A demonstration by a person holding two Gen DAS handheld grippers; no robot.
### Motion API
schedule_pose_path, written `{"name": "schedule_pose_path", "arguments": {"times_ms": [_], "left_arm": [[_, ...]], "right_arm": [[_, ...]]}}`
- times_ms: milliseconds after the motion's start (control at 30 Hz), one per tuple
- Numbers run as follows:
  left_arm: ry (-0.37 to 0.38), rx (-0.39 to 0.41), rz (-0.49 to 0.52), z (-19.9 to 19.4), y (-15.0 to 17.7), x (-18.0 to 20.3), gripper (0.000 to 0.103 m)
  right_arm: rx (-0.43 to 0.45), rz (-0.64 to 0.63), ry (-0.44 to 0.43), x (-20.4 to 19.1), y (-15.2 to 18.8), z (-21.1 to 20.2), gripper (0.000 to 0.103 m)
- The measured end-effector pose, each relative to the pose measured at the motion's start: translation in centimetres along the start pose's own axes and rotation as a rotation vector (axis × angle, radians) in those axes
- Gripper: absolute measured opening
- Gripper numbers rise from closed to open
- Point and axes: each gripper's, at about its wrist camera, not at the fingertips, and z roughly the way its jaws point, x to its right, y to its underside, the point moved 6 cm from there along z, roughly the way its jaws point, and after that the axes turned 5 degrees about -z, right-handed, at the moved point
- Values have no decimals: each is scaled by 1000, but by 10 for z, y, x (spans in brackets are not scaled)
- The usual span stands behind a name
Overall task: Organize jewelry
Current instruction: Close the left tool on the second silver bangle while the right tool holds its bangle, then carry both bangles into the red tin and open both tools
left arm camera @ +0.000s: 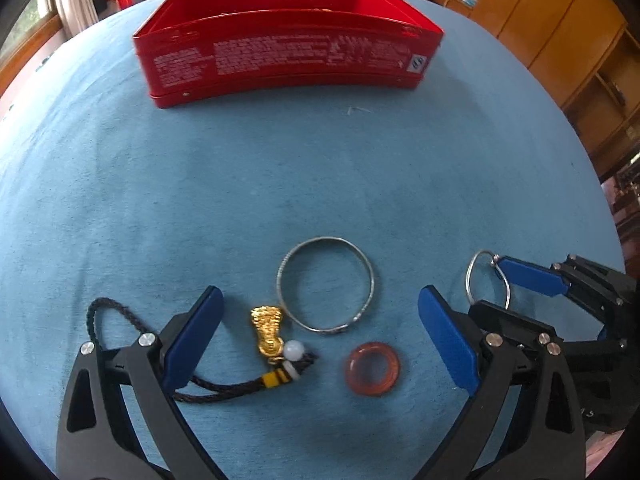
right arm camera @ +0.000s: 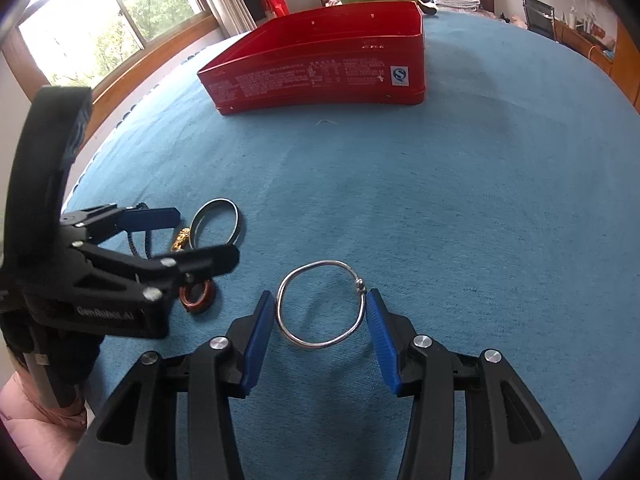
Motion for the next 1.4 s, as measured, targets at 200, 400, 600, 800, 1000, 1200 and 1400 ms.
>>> {"name": "schedule_pose_path", "arguments": {"times_ms": [200, 400, 600, 800, 1000, 1200, 1400], "left_arm": [[-62, 36, 58, -1, 2, 6, 65], [-63, 57, 86, -2, 2, 11, 48], [-8, 58, 59, -7, -1, 2, 48], [11, 90, 17, -26, -6, -14, 48], [10, 136, 14, -48, -11, -17, 48], [5, 170, 14, -67, -23, -20, 48], [9, 204, -3, -79, -53, -24, 48]], "right_arm": [[-1, 4, -4, 1, -2, -1, 47], [-3, 6, 1, 2, -1, -2, 47], [-2, 9, 6, 2, -3, -1, 47], [20, 7, 8, 2, -9, -9, 47], [39, -3, 28, 1, -22, -18, 47], [62, -22, 34, -3, -44, -24, 47], [112, -27, 19, -5, -79, -34, 47]]}}
